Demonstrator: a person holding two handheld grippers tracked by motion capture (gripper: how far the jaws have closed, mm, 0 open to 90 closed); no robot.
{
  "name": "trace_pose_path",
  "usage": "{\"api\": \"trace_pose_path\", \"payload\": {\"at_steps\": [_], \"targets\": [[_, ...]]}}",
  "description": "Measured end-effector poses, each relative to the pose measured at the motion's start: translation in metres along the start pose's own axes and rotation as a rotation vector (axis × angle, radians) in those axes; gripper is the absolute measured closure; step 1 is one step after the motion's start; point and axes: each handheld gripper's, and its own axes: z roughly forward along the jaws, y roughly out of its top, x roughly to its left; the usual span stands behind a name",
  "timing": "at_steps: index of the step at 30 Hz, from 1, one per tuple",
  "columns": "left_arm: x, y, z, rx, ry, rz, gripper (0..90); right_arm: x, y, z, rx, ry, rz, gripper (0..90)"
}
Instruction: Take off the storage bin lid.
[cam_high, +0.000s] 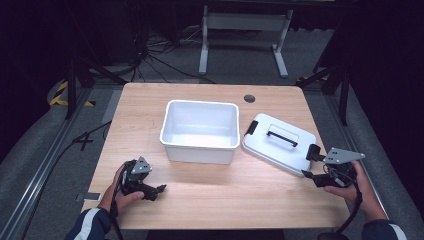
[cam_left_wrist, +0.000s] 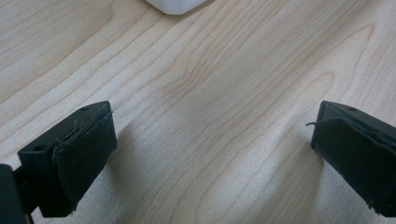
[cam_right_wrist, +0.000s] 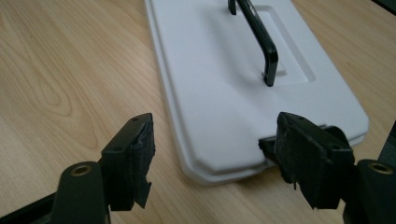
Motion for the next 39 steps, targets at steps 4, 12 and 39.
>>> {"api": "trace_pose_path", "payload": {"at_steps": [4,12,39], "targets": [[0.000,0.000,0.000,0.000,0.000,0.000,0.5,0.004,-0.012,0.003,0.001,0.010,0.023,29.2],[0.000,0.000,0.000,0.000,0.000,0.000,0.5,0.010,-0.032,0.012,0.011,0.021,0.064,28.7],[0.000,0.000,0.000,0.000,-0.001,0.001,0.5,0.013,-0.062,0.024,-0.025,0.055,0.210,21.7]]}}
